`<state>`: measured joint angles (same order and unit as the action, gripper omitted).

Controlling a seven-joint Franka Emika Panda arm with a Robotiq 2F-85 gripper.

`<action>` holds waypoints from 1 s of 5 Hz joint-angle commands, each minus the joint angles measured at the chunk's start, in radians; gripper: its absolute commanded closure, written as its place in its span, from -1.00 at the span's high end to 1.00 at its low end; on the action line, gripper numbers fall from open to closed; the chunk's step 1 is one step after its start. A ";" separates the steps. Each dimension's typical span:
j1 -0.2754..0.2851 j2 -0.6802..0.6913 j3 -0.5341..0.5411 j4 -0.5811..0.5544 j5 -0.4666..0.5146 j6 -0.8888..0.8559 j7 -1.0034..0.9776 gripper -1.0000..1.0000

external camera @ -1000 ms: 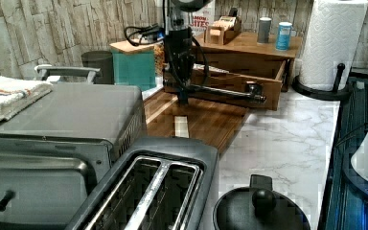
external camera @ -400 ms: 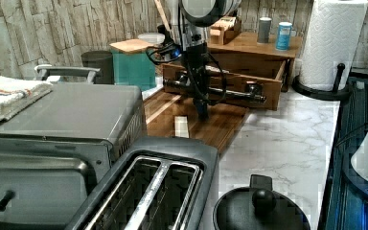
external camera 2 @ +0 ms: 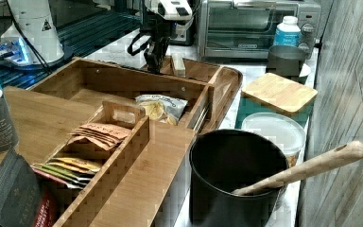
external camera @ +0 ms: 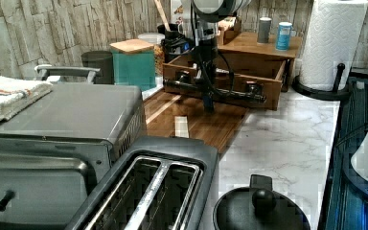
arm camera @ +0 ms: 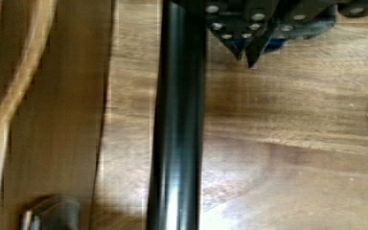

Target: Close the drawer.

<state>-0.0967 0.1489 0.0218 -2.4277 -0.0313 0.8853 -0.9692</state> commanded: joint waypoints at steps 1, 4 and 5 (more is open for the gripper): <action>-0.165 -0.008 -0.092 0.187 0.116 -0.002 -0.289 -1.00; -0.255 0.021 -0.180 0.310 0.020 0.015 -0.241 -1.00; -0.313 0.103 -0.182 0.352 0.088 0.096 -0.328 -1.00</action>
<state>-0.2920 0.2198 -0.0887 -2.2695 0.0355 0.8950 -1.2637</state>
